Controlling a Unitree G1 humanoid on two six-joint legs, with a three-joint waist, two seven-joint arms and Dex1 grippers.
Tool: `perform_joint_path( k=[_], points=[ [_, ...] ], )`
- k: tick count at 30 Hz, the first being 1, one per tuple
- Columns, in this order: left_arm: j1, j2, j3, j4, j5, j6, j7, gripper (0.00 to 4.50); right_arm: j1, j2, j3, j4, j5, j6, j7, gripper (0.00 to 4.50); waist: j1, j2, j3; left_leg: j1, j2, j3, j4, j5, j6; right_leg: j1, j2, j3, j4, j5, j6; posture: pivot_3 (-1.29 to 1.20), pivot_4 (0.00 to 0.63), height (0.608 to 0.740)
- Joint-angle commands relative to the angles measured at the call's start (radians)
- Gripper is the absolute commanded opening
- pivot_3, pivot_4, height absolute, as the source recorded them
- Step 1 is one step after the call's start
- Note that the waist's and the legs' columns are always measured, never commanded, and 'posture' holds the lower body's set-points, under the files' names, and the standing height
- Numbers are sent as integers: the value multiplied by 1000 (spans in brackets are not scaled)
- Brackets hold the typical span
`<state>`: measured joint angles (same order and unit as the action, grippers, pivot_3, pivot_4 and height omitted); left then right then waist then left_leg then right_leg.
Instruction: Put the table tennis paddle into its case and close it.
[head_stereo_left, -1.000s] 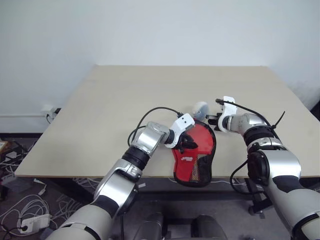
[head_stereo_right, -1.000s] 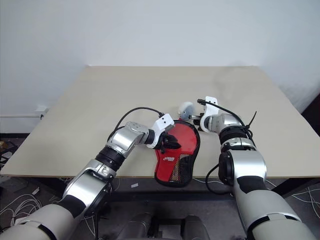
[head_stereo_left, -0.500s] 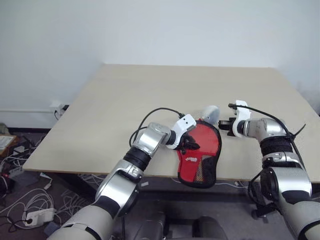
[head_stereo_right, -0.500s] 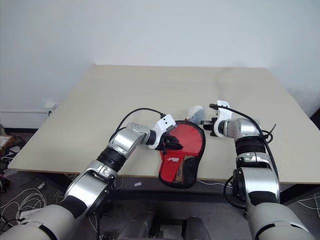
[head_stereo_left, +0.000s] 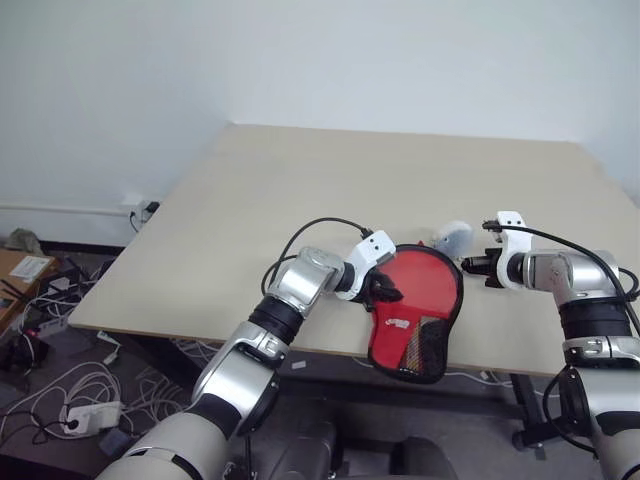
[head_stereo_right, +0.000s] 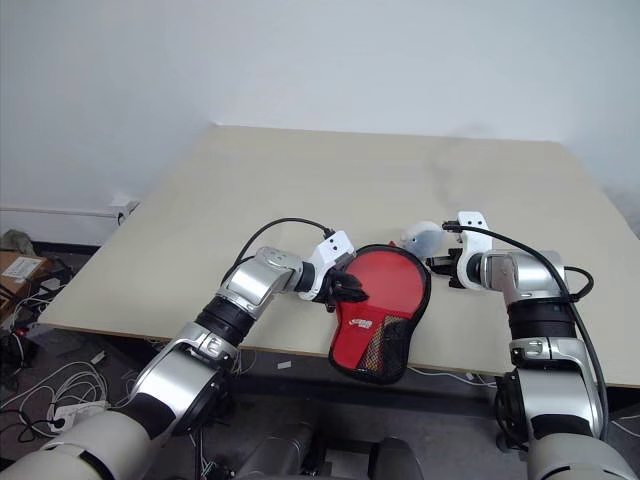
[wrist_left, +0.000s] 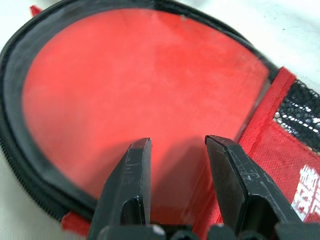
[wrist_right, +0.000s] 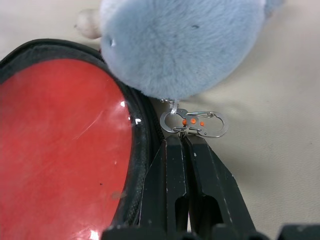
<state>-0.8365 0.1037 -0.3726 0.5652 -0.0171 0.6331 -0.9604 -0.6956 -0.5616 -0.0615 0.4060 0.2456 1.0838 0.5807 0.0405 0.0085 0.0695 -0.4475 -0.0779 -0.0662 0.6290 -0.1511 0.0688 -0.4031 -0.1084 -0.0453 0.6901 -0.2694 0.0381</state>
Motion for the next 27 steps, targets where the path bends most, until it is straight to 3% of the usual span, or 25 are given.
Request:
perform_joint_path(
  k=[1,6,12,18,21,27],
  points=[
    [29,21,-28,66,31,42,13,1764,2,-34,-40,-38,4,28,-24,407,0,0,0,0,0,0,0,0,0,0,0,0,0,0,0,0,0,688],
    [26,23,-28,65,30,42,11,1764,10,-55,-1,-66,5,64,-8,1925,-10,-1,-1,1,1,0,0,0,0,0,0,0,0,1,1,0,0,688],
    [29,24,-29,61,27,40,11,1764,-11,-90,-9,-83,-5,22,-13,1925,-31,-1,-2,1,1,0,0,0,0,0,0,1,0,1,2,0,0,688],
    [13,18,-8,53,10,32,4,1764,-107,-30,-107,-68,36,-63,-60,1925,-33,-1,-2,1,0,0,0,0,0,1,-1,1,0,2,3,0,0,688],
    [-10,8,16,57,0,29,8,1764,-137,-1,-97,-56,36,-93,-62,2496,-32,-1,-2,1,0,-1,0,0,0,1,-1,1,0,2,3,0,0,688],
    [-99,-23,72,122,-15,8,26,1764,-198,68,-60,46,4,-168,-100,4471,-33,-1,-2,0,-1,0,1,0,0,-1,-1,1,0,3,5,0,0,688]
  ],
)
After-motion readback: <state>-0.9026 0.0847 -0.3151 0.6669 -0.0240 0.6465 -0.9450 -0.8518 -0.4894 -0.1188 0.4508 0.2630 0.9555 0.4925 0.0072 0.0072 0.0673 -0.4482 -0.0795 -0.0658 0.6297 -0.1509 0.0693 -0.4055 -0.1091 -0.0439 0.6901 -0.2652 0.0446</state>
